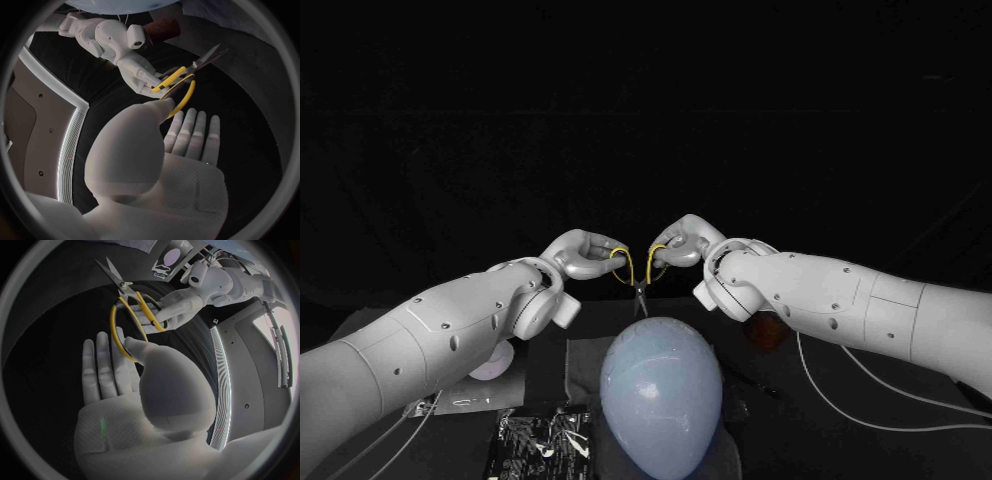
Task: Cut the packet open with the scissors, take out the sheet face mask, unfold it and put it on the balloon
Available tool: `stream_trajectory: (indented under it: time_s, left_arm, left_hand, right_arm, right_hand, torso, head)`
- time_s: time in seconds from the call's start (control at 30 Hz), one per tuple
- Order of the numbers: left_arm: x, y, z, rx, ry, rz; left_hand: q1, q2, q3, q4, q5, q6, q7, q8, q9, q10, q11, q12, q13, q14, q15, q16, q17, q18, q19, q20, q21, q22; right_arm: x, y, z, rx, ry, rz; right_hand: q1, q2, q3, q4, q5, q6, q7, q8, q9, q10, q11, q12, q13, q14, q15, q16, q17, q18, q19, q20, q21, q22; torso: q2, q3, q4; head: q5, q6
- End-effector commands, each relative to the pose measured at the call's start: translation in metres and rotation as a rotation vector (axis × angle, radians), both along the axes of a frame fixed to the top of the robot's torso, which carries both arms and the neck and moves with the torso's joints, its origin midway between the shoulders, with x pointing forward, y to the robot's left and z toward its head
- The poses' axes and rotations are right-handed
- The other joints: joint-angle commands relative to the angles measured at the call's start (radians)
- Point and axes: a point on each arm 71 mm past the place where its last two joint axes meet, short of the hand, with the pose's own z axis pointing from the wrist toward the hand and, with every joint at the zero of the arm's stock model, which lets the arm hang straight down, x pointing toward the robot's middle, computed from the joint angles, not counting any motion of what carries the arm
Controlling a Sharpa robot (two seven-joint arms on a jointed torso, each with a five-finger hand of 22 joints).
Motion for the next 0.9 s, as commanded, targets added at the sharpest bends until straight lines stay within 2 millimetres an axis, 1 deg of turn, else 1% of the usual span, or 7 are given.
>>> stream_trajectory:
  time_s: [0.03, 0.43, 0.53, 0.63, 0.77, 0.8, 0.9]
  left_arm:
    - [-0.001, -0.001, 0.001, -0.028, 0.007, -0.022]
    - [-0.003, 0.001, 0.001, -0.048, 0.015, -0.027]
    - [-0.003, -0.001, 0.001, -0.054, 0.016, -0.024]
    - [-0.003, -0.004, 0.001, -0.057, 0.017, -0.016]
    - [-0.003, -0.008, 0.001, -0.057, 0.018, 0.0]
    - [-0.003, -0.008, 0.001, -0.057, 0.018, 0.003]
    - [-0.003, -0.01, 0.001, -0.057, 0.017, 0.009]
  left_hand:
    - [-0.009, -0.014, -0.009, -0.008, 0.003, -0.005, 0.091, -0.007, -0.003, -0.01, -0.001, 0.004, 0.001, -0.01, 0.001, -0.005, -0.004, -0.006, -0.007, 0.0, -0.005, 0.001]
    - [-0.025, -0.021, -0.048, -0.011, 0.003, -0.002, 0.093, -0.006, -0.005, -0.014, 0.001, 0.006, 0.002, -0.013, 0.002, -0.003, -0.011, -0.006, -0.002, 0.0, -0.004, 0.002]
    - [-0.022, 0.008, -0.043, -0.012, 0.003, 0.046, 0.083, 0.016, 0.007, 0.013, -0.009, 0.019, 0.005, 0.067, -0.007, 0.014, 0.008, 0.001, 0.054, -0.001, 0.009, 0.009]
    - [-0.024, 0.014, -0.028, -0.014, 0.003, 0.085, 0.074, 0.034, 0.011, 0.051, -0.02, 0.036, 0.006, 0.102, -0.019, 0.03, 0.011, 0.015, 0.141, -0.003, 0.031, 0.019]
    - [-0.03, 0.026, 0.009, -0.011, 0.003, 0.18, 0.042, 0.085, 0.026, 0.12, -0.049, 0.062, 0.008, 0.157, -0.043, 0.055, 0.019, 0.04, 0.177, -0.005, 0.051, 0.024]
    - [-0.025, 0.034, 0.028, -0.016, 0.003, 0.216, 0.025, 0.107, 0.034, 0.152, -0.064, 0.072, 0.008, 0.183, -0.055, 0.067, 0.024, 0.051, 0.192, -0.006, 0.059, 0.026]
    - [-0.017, 0.045, 0.049, -0.025, 0.003, 0.245, 0.008, 0.129, 0.042, 0.186, -0.079, 0.08, 0.009, 0.206, -0.067, 0.077, 0.028, 0.061, 0.204, -0.005, 0.066, 0.027]
  right_arm:
    - [0.0, -0.003, 0.007, -0.021, -0.066, -0.007]
    - [0.001, -0.014, 0.01, -0.037, -0.102, -0.031]
    - [0.001, -0.011, 0.01, -0.037, -0.103, -0.026]
    - [0.0, -0.005, 0.01, -0.037, -0.102, -0.012]
    - [-0.001, 0.005, 0.009, -0.042, -0.103, 0.011]
    - [-0.002, 0.007, 0.009, -0.043, -0.104, 0.014]
    - [-0.002, 0.011, 0.01, -0.045, -0.107, 0.019]
  right_hand:
    - [-0.001, 0.003, 0.0, -0.005, 0.002, 0.006, -0.001, 0.006, 0.011, 0.002, -0.002, 0.005, 0.002, 0.005, 0.001, 0.005, 0.001, 0.02, 0.006, -0.002, 0.006, 0.002]
    - [-0.002, 0.003, 0.0, -0.006, 0.002, 0.005, -0.001, 0.006, 0.011, 0.002, -0.002, 0.005, 0.002, 0.005, 0.0, 0.004, 0.001, 0.02, 0.006, -0.002, 0.006, 0.003]
    - [-0.002, 0.003, 0.0, -0.006, 0.002, 0.005, -0.001, 0.006, 0.011, 0.002, -0.002, 0.005, 0.002, 0.005, 0.0, 0.004, 0.001, 0.02, 0.006, -0.002, 0.006, 0.003]
    - [-0.002, 0.003, 0.0, -0.006, 0.002, 0.005, -0.001, 0.006, 0.011, 0.002, -0.002, 0.005, 0.002, 0.005, 0.0, 0.004, 0.001, 0.02, 0.006, -0.002, 0.006, 0.003]
    - [-0.003, 0.002, 0.001, -0.007, 0.002, 0.005, -0.001, 0.006, 0.012, 0.002, -0.002, 0.005, 0.002, 0.005, 0.0, 0.004, 0.002, 0.02, 0.005, -0.002, 0.007, 0.003]
    - [-0.003, 0.002, 0.001, -0.007, 0.002, 0.005, -0.001, 0.006, 0.012, 0.002, -0.002, 0.005, 0.002, 0.005, 0.0, 0.004, 0.002, 0.02, 0.005, -0.002, 0.007, 0.003]
    - [-0.003, 0.002, 0.001, -0.007, 0.002, 0.005, -0.001, 0.006, 0.012, 0.002, -0.002, 0.005, 0.002, 0.005, 0.0, 0.004, 0.002, 0.02, 0.005, -0.002, 0.007, 0.003]
  torso:
    - [0.0, -0.0002, -0.0005]
    - [0.0, 0.0003, -0.0002]
    - [0.0, 0.0011, -0.0002]
    - [0.0, 0.0017, -0.0001]
    - [0.001, 0.0019, 0.0004]
    - [0.001, 0.0018, 0.0008]
    - [0.001, 0.0015, 0.0007]
  head:
    - [-0.001, 0.004]
    - [-0.003, 0.008]
    - [-0.003, 0.009]
    - [-0.003, 0.011]
    - [-0.003, 0.012]
    - [-0.004, 0.012]
    - [-0.002, 0.012]
